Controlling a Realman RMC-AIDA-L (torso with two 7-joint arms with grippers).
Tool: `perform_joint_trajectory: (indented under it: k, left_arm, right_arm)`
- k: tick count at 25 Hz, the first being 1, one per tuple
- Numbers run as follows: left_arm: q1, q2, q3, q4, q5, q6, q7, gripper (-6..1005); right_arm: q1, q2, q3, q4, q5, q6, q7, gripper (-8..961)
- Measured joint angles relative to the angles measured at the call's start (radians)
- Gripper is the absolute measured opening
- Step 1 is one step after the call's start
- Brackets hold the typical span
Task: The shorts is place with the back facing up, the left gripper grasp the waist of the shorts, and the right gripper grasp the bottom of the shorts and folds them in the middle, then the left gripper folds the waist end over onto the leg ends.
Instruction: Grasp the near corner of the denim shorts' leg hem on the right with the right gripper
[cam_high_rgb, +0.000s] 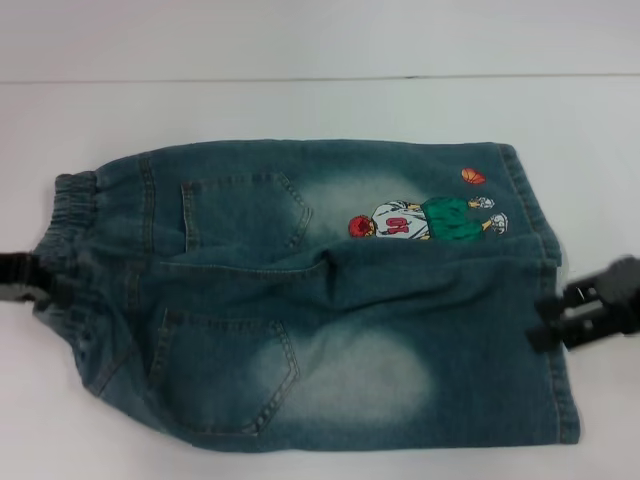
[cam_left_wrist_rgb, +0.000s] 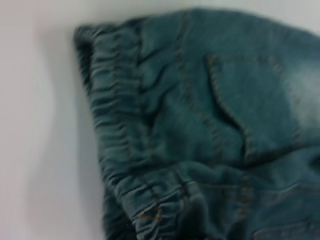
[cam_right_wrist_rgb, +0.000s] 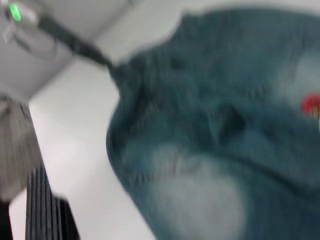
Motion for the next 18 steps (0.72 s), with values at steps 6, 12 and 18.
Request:
perform_joint_trajectory:
  k: [6,12,18]
  left_arm:
    - [-0.013,0.002,-0.002,0.012,-0.068,-0.01,0.001,29]
    - [-0.019,0.002,0.001,0.006,-0.069,-0.012,0.001,29]
    - [-0.02,0.002,0.001,0.005,-0.069,-0.013,0.003,28]
  right_arm:
    - [0.031,0.008,-0.009,-0.001,-0.194,-0.053,0.009,718]
    - [0.041,0.011,-0.044,0.008,-0.297,-0.072,0.009,717]
    - [0.05,0.015,-0.086,0.026,-0.344,-0.078,0.012,717]
